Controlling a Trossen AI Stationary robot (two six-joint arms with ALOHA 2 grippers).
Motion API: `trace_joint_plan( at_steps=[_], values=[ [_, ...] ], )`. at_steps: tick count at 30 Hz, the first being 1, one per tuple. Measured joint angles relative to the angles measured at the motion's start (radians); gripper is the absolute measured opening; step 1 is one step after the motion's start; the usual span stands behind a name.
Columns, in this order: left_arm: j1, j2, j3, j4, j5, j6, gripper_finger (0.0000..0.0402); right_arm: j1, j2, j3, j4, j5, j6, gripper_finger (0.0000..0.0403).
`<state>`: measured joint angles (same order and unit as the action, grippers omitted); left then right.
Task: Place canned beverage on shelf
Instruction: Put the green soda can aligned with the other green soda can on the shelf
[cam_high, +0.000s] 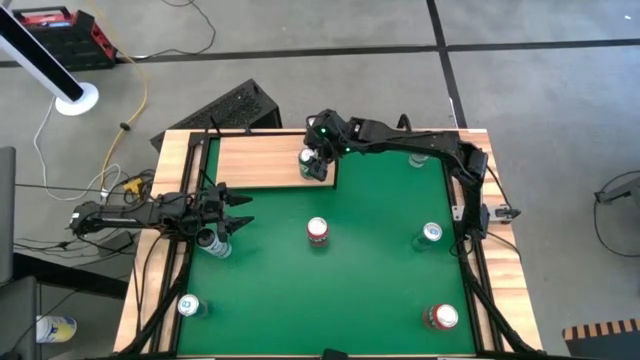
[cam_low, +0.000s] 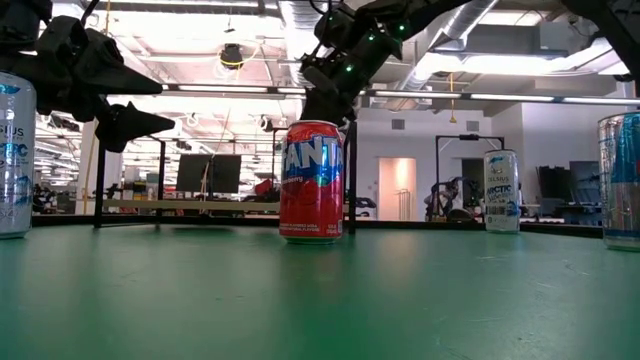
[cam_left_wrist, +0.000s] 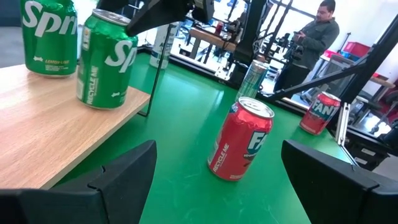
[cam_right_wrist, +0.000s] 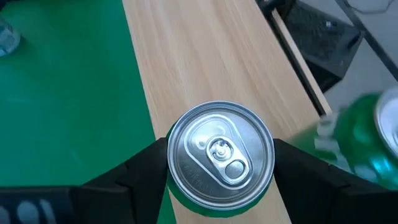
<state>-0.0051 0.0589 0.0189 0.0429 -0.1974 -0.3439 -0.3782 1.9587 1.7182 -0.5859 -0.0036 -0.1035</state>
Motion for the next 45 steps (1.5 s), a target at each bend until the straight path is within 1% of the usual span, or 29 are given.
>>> trace_joint_plan(
  at_steps=[7, 13, 18, 25, 36, 39, 45],
  values=[
    [0.000, 0.000, 0.000, 0.003, 0.000, -0.005, 0.0332, -0.011, -0.004, 0.000, -0.042, 0.001, 0.031, 0.0278],
    [0.000, 0.000, 0.000, 0.003, 0.000, -0.010, 0.0332, -0.011, -0.004, 0.000, -0.046, 0.001, 0.051, 0.0292],
    [0.000, 0.000, 0.000, 0.003, 0.000, -0.018, 0.0332, -0.011, -0.003, 0.000, -0.046, 0.002, 0.051, 0.0295],
    [0.000, 0.000, 0.000, 0.001, 0.000, -0.020, 0.0332, -0.010, -0.002, -0.001, -0.025, 0.001, 0.028, 0.0296],
    [0.000, 0.000, 0.000, 0.000, 0.000, -0.020, 0.0332, -0.011, -0.001, -0.001, 0.002, 0.003, 0.043, 0.0298],
    [0.000, 0.000, 0.000, 0.000, 0.000, -0.019, 0.0332, -0.010, -0.001, -0.001, 0.002, 0.006, 0.043, 0.0309],
    [0.000, 0.000, 0.000, 0.000, 0.000, -0.019, 0.0332, -0.009, 0.001, -0.003, -0.004, 0.008, 0.029, 0.0354]
  ],
)
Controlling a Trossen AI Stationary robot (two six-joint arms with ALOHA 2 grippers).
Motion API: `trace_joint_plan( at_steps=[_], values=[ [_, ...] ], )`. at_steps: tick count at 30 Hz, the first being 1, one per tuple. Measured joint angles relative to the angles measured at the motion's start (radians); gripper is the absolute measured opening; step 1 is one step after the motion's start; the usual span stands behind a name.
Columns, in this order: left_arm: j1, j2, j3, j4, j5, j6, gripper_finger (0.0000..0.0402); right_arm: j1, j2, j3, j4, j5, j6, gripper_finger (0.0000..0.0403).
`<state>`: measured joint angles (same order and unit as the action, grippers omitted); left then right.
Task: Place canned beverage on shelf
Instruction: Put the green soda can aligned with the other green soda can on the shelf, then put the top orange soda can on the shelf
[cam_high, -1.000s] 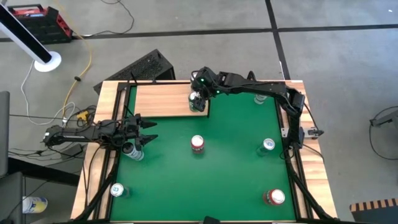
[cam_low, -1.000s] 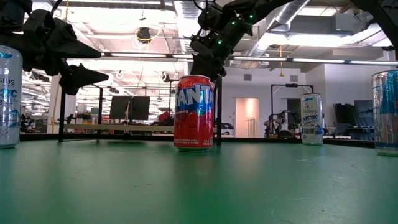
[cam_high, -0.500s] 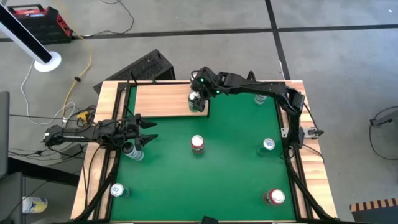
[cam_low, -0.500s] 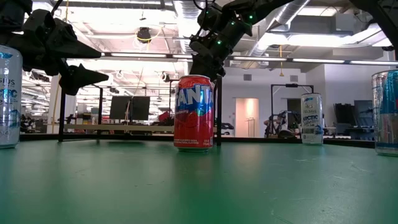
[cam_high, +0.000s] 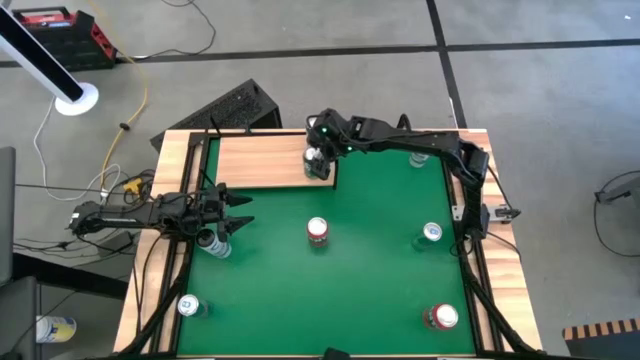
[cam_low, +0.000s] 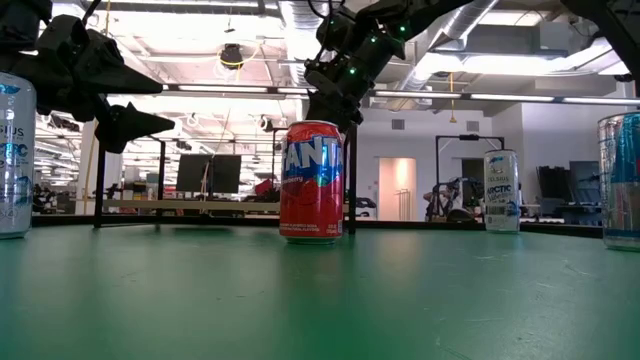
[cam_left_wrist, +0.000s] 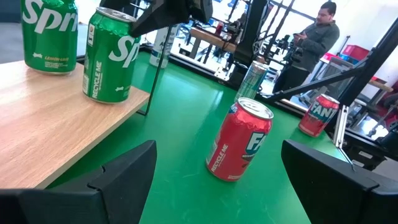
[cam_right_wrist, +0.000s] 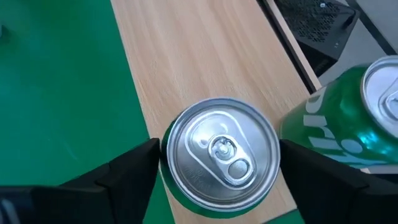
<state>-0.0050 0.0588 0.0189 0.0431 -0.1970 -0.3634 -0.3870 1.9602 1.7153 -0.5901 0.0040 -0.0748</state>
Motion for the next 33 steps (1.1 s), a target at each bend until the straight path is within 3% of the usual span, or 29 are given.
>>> trace_joint_plan(
  at_steps=[4, 12, 19, 28, 33],
  values=[
    [0.000, 0.000, 0.000, 0.000, 0.000, 0.000, 0.0332, 0.007, 0.001, -0.001, -0.003, 0.004, -0.037, 0.0372],
    [0.000, 0.000, 0.000, 0.000, 0.000, 0.000, 0.0332, 0.007, -0.041, -0.001, 0.011, 0.020, -0.041, 0.0371],
    [0.000, 0.000, 0.000, 0.003, 0.001, -0.002, 0.0332, 0.041, -0.143, 0.001, 0.000, 0.050, -0.038, 0.0370],
    [0.000, 0.000, 0.000, 0.016, 0.003, 0.003, 0.0332, 0.269, -0.234, 0.002, -0.093, -0.059, -0.005, 0.0370],
    [0.000, 0.000, 0.000, 0.018, 0.007, 0.006, 0.0332, 0.430, -0.263, -0.047, -0.203, -0.032, 0.052, 0.0370]
  ],
)
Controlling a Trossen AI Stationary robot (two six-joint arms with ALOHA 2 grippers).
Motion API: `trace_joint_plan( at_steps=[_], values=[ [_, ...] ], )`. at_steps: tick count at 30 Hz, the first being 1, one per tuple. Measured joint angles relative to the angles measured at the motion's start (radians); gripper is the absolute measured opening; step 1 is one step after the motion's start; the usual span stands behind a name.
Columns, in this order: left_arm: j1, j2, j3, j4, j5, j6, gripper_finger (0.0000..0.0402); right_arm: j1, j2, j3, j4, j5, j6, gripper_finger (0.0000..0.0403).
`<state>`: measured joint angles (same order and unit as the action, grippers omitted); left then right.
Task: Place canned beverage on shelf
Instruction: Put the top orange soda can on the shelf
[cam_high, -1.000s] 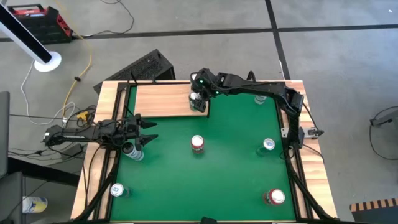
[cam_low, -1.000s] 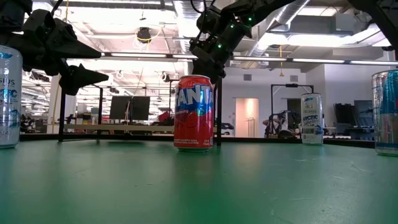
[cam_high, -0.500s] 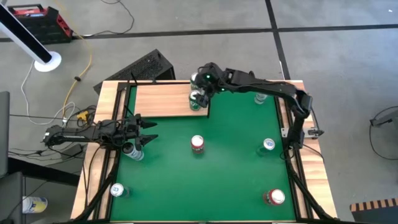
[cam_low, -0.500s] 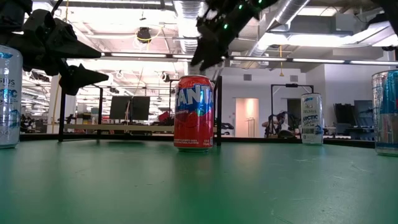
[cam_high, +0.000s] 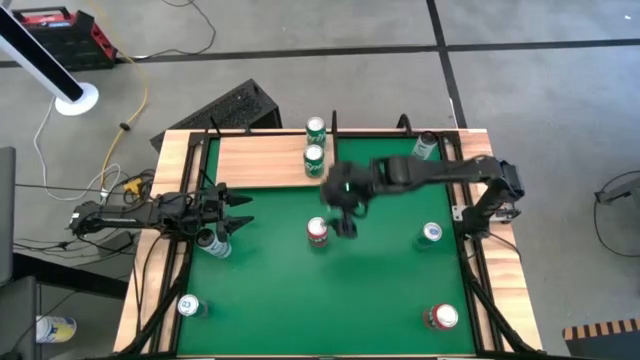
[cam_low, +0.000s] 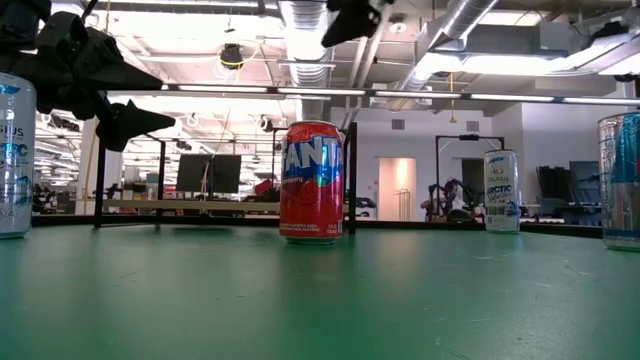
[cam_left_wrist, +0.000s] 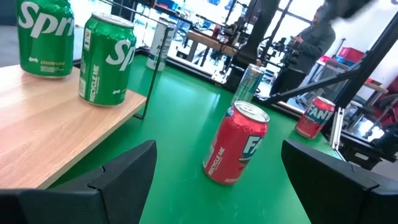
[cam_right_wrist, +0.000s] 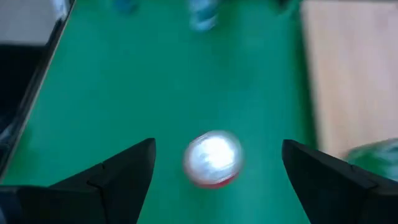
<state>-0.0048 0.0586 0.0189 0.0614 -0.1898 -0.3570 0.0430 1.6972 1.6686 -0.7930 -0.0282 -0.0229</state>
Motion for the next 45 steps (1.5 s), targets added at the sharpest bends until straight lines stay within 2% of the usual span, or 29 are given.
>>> trace_joint_plan(
  at_steps=[2, 7, 10, 16, 25, 29, 37, 45],
  values=[
    [0.000, 0.000, 0.000, 0.005, 0.000, 0.021, 0.0332, 0.058, -0.019, -0.064, 0.004, 0.070, 0.053, 0.0370],
    [0.000, 0.008, 0.001, 0.067, 0.014, 0.095, 0.0332, 0.193, -0.043, -0.224, 0.159, 0.264, 0.168, 0.0370],
    [0.000, 0.029, 0.017, 0.125, 0.032, 0.141, 0.0332, 0.262, -0.047, -0.298, 0.252, 0.334, 0.211, 0.0370],
    [0.000, 0.135, 0.155, 0.102, 0.021, 0.224, 0.0332, 0.351, -0.047, -0.356, 0.391, 0.427, 0.230, 0.0370],
    [-0.001, 0.500, 0.328, 0.158, 0.026, 0.369, 0.0332, 0.429, -0.057, -0.361, 0.384, 0.509, 0.236, 0.0370],
    [-0.025, 0.676, 0.380, 0.268, 0.033, 0.436, 0.0332, 0.450, -0.055, -0.361, 0.380, 0.510, 0.237, 0.0370],
    [-0.067, 0.996, 0.493, 0.437, 0.180, 0.454, 0.0332, 0.455, -0.055, -0.377, 0.377, 0.512, 0.262, 0.0370],
    [-0.066, 1.229, 0.609, 0.497, 0.185, 0.447, 0.0332, 0.455, -0.055, -0.383, 0.358, 0.512, 0.262, 0.0370]
  ],
)
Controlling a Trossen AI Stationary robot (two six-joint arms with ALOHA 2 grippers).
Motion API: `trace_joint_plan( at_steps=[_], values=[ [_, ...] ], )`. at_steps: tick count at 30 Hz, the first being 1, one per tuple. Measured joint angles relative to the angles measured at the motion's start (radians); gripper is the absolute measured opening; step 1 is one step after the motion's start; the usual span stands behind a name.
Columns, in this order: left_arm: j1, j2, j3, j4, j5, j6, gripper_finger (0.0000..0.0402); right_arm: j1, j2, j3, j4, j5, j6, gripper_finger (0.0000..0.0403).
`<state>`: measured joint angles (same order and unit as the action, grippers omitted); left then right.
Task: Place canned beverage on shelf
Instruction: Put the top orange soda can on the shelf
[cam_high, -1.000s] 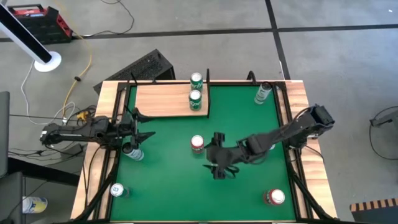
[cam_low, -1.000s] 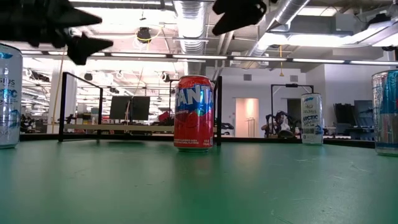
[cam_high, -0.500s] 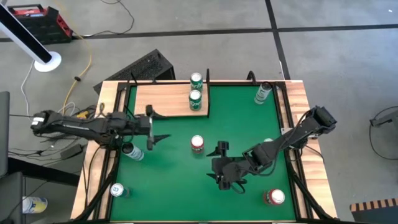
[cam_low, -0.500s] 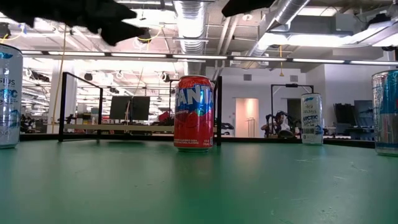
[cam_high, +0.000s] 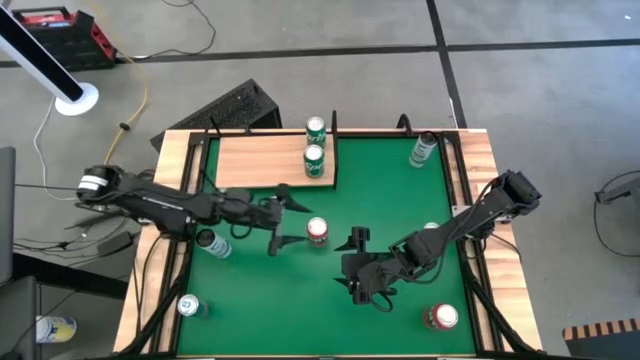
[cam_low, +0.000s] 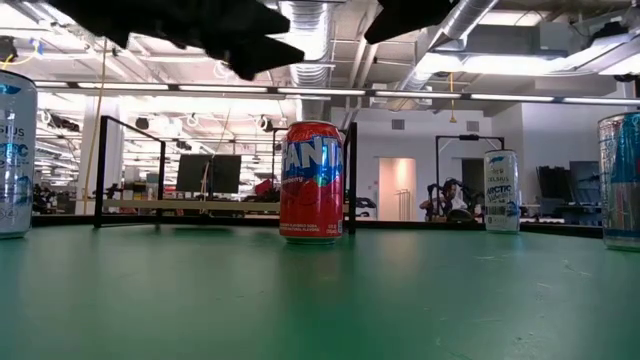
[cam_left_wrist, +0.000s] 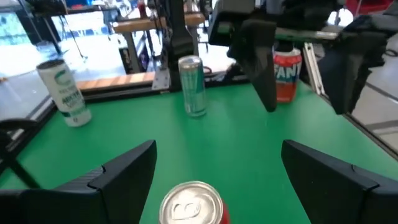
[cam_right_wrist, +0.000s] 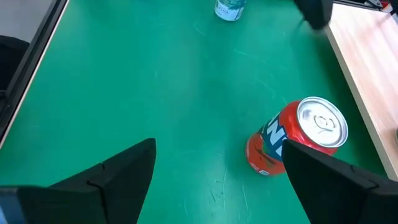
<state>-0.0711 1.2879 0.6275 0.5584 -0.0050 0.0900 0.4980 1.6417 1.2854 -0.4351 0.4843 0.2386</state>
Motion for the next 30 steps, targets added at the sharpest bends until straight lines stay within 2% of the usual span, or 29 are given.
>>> trace_joint_plan(
  at_steps=[8, 12, 30],
  values=[
    [0.003, 0.179, 0.087, -0.004, -0.017, 0.010, 0.0332, 0.000, 0.000, 0.002, -0.009, 0.000, 0.000, 0.0370],
    [0.014, 0.217, 0.102, -0.017, -0.022, 0.022, 0.0332, 0.000, 0.001, 0.002, -0.013, -0.001, 0.000, 0.0370],
    [0.049, 0.220, 0.100, -0.119, -0.008, -0.004, 0.0332, -0.001, 0.001, 0.002, -0.021, -0.004, -0.002, 0.0370]
  ],
)
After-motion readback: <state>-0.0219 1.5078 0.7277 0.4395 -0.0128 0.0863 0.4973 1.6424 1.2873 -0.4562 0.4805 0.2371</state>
